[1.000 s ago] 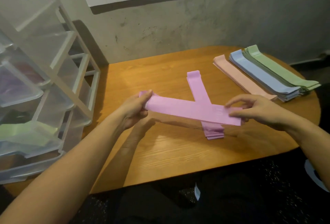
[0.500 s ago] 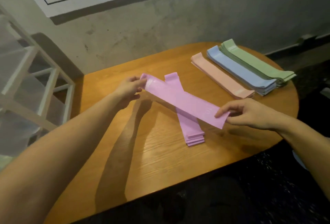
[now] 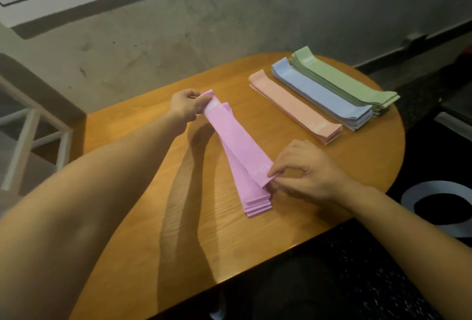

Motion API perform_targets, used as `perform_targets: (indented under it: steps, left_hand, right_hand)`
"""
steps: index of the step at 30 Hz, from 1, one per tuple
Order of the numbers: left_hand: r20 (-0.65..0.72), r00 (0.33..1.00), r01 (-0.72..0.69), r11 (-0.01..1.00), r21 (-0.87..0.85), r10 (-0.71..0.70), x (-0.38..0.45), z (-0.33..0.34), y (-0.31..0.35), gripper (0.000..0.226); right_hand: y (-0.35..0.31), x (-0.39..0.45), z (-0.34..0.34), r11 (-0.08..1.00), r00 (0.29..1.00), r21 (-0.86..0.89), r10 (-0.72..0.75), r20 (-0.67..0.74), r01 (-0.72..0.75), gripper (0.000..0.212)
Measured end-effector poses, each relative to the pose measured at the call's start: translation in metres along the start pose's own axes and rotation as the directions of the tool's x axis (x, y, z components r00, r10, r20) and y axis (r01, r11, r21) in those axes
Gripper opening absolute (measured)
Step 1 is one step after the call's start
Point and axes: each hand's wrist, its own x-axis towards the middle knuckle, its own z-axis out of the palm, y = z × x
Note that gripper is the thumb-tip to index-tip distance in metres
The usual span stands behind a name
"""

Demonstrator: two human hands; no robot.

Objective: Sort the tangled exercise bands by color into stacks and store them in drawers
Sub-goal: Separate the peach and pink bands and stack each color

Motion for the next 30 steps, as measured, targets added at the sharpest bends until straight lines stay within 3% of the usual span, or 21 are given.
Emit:
perform_targets:
  steps: [5, 12, 15, 18, 20, 23, 27, 30]
  left_hand:
    - [0.033, 0.996, -0.083, 0.994, 0.073, 0.081, 0.012, 0.022, 0.005, 0.018]
    - [0.167, 0.986, -0.060, 0.956, 0.287, 0.011, 0.032, 0.034, -0.011, 0.027]
    - [0.212, 0.977, -0.093, 0.944, 0.318, 0.025, 0.032, 0.035, -0.014, 0.031]
    - [0.281, 0.960, -0.100, 0.938, 0.333, 0.003, 0.037, 0.029, -0.013, 0.042]
    - [0.338, 0.941, -0.116, 0.911, 0.396, -0.027, 0.041, 0.026, -0.012, 0.043]
    - [0.345, 0.937, -0.135, 0.847, 0.515, -0.061, 0.046, 0.023, -0.010, 0.049]
    - [0.358, 0.923, -0.114, 0.786, 0.608, -0.143, 0.051, 0.024, -0.005, 0.058]
    - [0.378, 0.919, -0.192, 0.712, 0.676, -0.112, 0.047, 0.028, 0.003, 0.048]
  right_hand:
    - [-0.005, 0.013, 0.020, 0.996, 0.985, -0.070, -0.051, 0.164, 0.063, 0.022]
    - [-0.001, 0.002, 0.039, 0.995, 0.963, -0.061, -0.055, 0.263, 0.074, 0.024]
    - [-0.001, 0.001, 0.040, 0.990, 0.954, 0.080, 0.091, 0.285, -0.119, 0.035]
    - [0.000, 0.007, 0.042, 0.933, 0.950, 0.194, 0.280, 0.138, -0.303, 0.022]
    - [0.002, 0.014, 0.045, 0.914, 0.919, 0.104, 0.385, 0.082, -0.392, 0.026]
    - [0.000, 0.021, 0.050, 0.838, 0.830, -0.073, 0.546, 0.113, -0.541, 0.044]
    - [-0.008, 0.026, 0.055, 0.789, 0.775, -0.204, 0.611, 0.160, -0.580, 0.050]
    - [-0.014, 0.030, 0.055, 0.765, 0.752, -0.218, 0.641, 0.157, -0.606, 0.050]
